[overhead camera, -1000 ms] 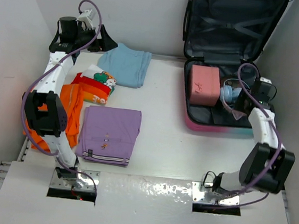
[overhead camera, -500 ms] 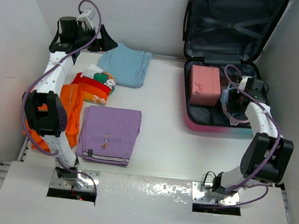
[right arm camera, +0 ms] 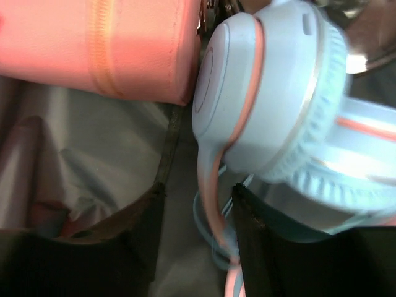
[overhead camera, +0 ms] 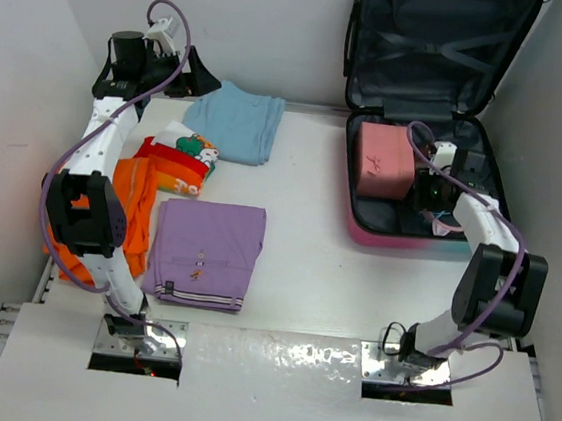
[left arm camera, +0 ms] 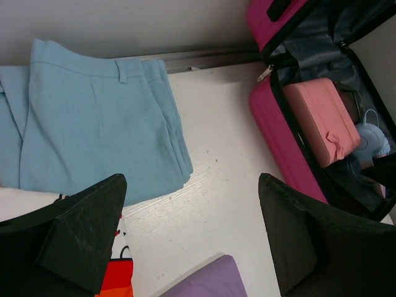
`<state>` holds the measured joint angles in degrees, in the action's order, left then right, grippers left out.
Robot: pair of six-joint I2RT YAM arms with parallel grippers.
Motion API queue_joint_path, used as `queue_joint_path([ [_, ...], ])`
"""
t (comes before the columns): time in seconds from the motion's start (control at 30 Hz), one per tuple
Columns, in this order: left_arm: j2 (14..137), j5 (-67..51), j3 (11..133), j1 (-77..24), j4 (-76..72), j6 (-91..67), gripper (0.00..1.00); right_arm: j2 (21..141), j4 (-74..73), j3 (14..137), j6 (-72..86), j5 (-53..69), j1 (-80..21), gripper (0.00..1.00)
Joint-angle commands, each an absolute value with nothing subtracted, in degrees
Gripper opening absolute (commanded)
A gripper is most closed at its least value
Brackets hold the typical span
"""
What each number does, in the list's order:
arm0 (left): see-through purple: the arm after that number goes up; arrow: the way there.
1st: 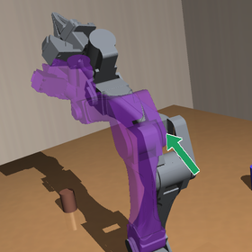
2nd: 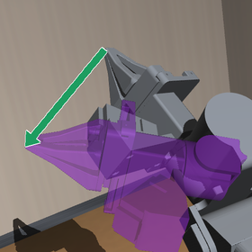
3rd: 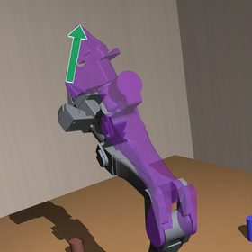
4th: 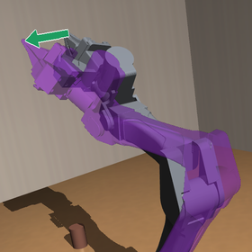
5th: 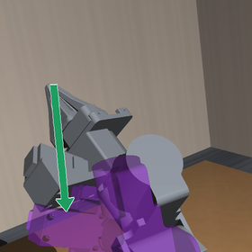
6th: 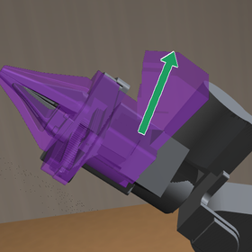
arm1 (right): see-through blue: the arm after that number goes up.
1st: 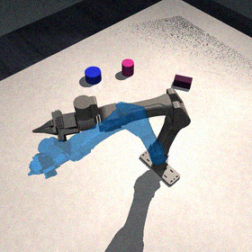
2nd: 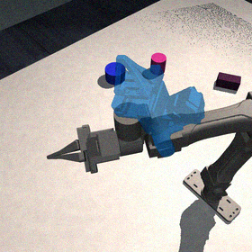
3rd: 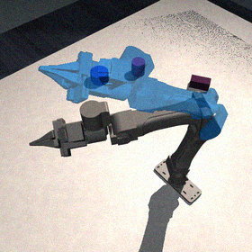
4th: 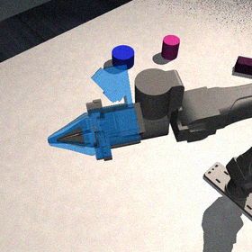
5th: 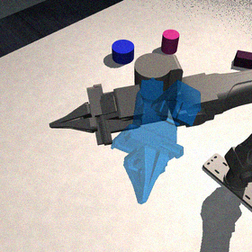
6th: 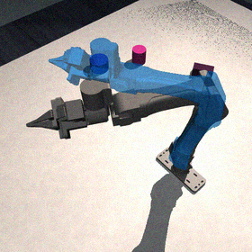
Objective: Pack the luggage
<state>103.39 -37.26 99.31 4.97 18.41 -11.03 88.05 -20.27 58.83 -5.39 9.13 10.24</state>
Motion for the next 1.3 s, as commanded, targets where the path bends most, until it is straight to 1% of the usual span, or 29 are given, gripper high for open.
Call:
queue_joint_path([
  [0.0,102.5,-37.2,99.5,5.5,17.0,-11.2,0.84,93.2,-17.8,59.9,-6.1,11.1,10.1,0.43],
  [0.07,102.5,-37.0,99.6,5.6,16.9,-11.2,0.84,96.8,-16.4,59.7,-5.2,12.6,10.2,0.33],
  [0.1,102.4,-36.9,99.6,5.6,17.0,-11.1,0.84,97.6,-15.6,59.4,-4.8,12.4,10.3,0.24],
  [0.17,102.1,-36.8,99.6,5.6,17.1,-10.9,0.84,98.2,-12.1,58.1,-5.1,13.1,11.0,0.16],
  [0.2,102.0,-36.8,99.5,5.6,17.1,-10.7,0.84,98.3,-11.5,57.9,-8.1,14.4,11.1,0.11],
  [0.27,102.0,-36.7,99.3,5.7,17.1,-10.5,0.84,99.9,-10.9,58.4,-10.7,14.7,11.0,0.06],
  [0.3,102.0,-36.7,99.1,5.6,17.0,-10.7,0.84,100.8,-9.7,58.4,-12.0,12.9,11.1,0.03],
  [0.37,102.2,-36.7,99.0,5.6,16.8,-11.0,0.84,103.1,-7.7,60.0,-10.7,13.9,12.6,0.01],
  [0.4,102.3,-36.7,98.9,5.6,16.8,-11.1,0.84,105.8,-9.3,61.7,-9.3,16.7,12.9,0.00],
  [0.43,102.2,-36.7,98.9,5.6,16.9,-11.2,0.84,106.8,-11.4,65.4,-9.2,17.0,12.8,0.00],
  [0.47,102.0,-36.7,99.1,5.6,17.0,-11.0,0.84,107.2,-13.9,66.1,-9.2,17.2,12.7,0.00],
  [0.57,101.5,-36.1,99.3,5.6,17.3,-10.4,0.84,103.0,-12.4,61.2,-8.5,17.1,12.4,0.00],
  [0.6,101.4,-36.0,99.2,5.6,17.5,-10.2,0.84,99.9,-12.9,59.9,-8.4,16.1,12.4,0.00],
  [0.73,101.2,-35.9,98.8,5.7,17.5,-10.0,0.84,95.7,-22.6,56.9,-6.9,7.2,12.3,0.00],
  [0.83,101.6,-36.2,98.7,5.7,17.2,-10.5,0.84,97.3,-26.7,58.7,-6.7,7.9,12.4,0.00],
  [0.87,101.7,-36.4,98.9,5.7,17.1,-10.5,0.84,98.1,-27.5,59.7,-6.5,7.8,12.4,0.08],
  [0.97,101.9,-36.6,99.3,5.7,17.1,-10.5,0.84,101.2,-32.0,65.8,-5.7,5.0,12.4,0.44],
  [1.0,101.8,-36.6,99.3,5.7,17.1,-10.5,0.84,101.3,-33.2,68.4,-6.1,4.9,12.3,0.50],
  [1.03,101.8,-36.6,99.2,5.8,17.0,-10.8,0.84,100.6,-34.7,69.3,-6.4,5.3,12.3,0.58],
  [1.23,101.7,-36.8,99.1,5.7,16.4,-10.8,0.84,95.4,-36.4,75.3,-8.3,4.0,12.3,0.73],
  [1.27,101.7,-36.7,99.4,5.7,16.9,-10.4,0.84,94.2,-36.7,76.6,-8.4,4.3,12.3,0.74],
])
